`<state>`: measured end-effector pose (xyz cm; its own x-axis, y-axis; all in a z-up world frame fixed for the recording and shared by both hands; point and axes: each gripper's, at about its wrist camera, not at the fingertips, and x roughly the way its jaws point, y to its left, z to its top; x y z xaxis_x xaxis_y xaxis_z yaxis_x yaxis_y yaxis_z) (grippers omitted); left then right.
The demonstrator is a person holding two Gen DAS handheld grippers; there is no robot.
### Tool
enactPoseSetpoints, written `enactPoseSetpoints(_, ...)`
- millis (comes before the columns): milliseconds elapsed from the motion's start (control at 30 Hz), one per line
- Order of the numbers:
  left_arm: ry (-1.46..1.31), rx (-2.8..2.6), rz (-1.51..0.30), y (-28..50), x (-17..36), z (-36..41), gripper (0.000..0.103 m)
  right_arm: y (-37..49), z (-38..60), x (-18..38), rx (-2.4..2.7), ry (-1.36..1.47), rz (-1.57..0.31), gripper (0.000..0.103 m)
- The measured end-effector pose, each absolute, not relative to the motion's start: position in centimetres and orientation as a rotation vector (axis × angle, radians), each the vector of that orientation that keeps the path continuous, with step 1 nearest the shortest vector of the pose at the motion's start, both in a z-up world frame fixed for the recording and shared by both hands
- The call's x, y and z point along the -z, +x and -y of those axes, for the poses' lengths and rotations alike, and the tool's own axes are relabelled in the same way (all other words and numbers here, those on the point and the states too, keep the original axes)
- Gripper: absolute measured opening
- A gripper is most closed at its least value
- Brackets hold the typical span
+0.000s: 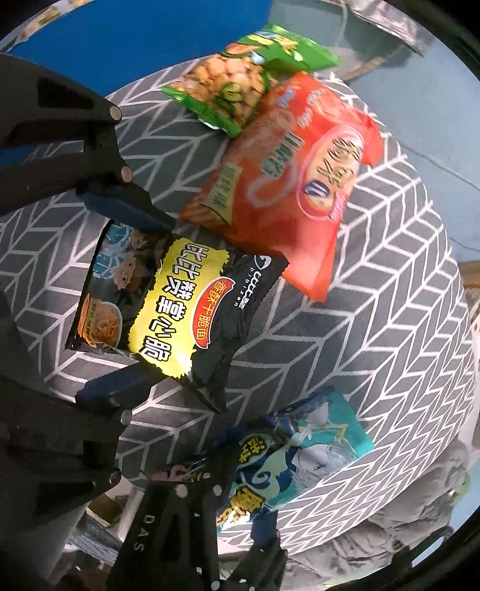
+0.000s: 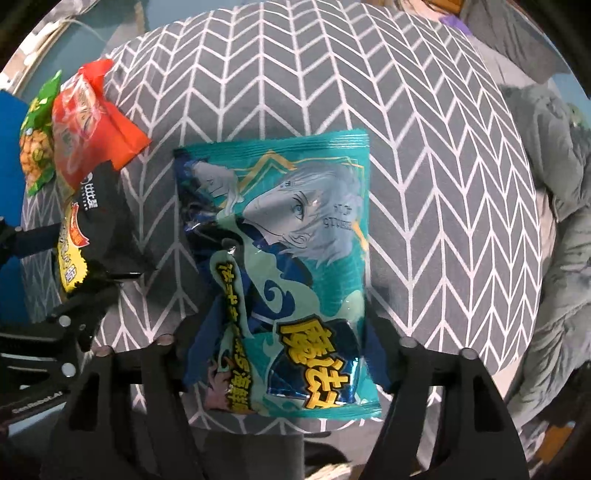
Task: Organize snacks
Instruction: 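Lift both held bags and carry them over the cardboard box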
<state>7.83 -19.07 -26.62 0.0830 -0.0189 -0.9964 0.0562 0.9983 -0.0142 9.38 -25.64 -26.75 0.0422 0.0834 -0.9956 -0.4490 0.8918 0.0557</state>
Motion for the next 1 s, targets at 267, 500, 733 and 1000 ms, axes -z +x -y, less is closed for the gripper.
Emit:
enactPoseSetpoints(267,-0.064,0.004,-1.453,6.1,24.5,17.5,0.071,9.3,24.7,25.8,-0.465,-0.266,-1.483,0.063)
enactPoseSetpoints(500,-0.160,-0.055,-1.414,5.0,21.5,15.4,0.071,9.1,24.3,23.6,-0.511,-0.258,-1.464,0.063)
enactPoseSetpoints(733,-0.264,-0.131,-1.383,4.0,19.2,11.2,0.071,9.4,26.1,21.5,-0.524,-0.241,-1.437,0.063)
enactPoseSetpoints(1000,-0.318,-0.207,-1.319,2.1,15.5,6.8,0.071,10.6,26.2,18.1,-0.566,-0.230,-1.401,0.063)
